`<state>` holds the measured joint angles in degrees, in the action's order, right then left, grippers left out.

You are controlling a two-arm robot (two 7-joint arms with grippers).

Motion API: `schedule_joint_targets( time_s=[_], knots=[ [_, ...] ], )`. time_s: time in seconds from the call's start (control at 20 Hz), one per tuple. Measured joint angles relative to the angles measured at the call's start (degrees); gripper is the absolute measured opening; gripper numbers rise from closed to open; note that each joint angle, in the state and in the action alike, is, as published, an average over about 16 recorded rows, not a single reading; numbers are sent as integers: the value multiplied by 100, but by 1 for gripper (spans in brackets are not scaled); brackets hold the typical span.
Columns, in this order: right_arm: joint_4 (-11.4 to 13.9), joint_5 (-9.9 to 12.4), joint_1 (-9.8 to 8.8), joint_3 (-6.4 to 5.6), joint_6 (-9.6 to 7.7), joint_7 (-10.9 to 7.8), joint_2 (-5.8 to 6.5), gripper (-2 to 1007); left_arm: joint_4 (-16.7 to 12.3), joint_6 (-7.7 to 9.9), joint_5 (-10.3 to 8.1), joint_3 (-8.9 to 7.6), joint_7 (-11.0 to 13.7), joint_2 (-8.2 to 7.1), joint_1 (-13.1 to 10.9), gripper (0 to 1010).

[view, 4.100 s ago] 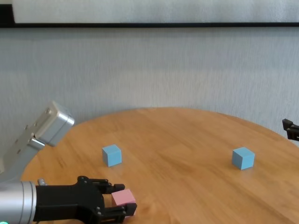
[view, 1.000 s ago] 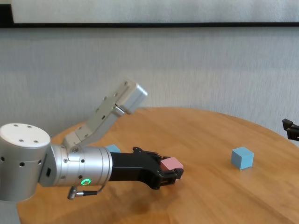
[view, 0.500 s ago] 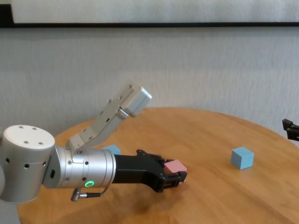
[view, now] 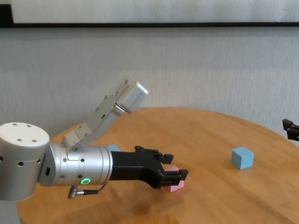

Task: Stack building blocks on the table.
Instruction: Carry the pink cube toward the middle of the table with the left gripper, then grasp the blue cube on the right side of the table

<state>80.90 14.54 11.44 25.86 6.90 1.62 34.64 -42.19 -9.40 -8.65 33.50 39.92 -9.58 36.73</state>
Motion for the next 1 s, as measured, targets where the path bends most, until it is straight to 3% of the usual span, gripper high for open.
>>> schedule_joint_targets(
  time_s=[0.25, 0.5, 1.0],
  knots=[
    [0, 0, 0, 0, 0, 0, 0, 1001, -408, 55, -105, -120, -99, -183, -175, 717],
    [0, 0, 0, 0, 0, 0, 0, 1000, -1016, 129, -239, -283, -225, -471, -449, 860],
    [0, 0, 0, 0, 0, 0, 0, 1001, -2704, 236, -495, -704, -581, -1392, -1448, 997]
  ],
)
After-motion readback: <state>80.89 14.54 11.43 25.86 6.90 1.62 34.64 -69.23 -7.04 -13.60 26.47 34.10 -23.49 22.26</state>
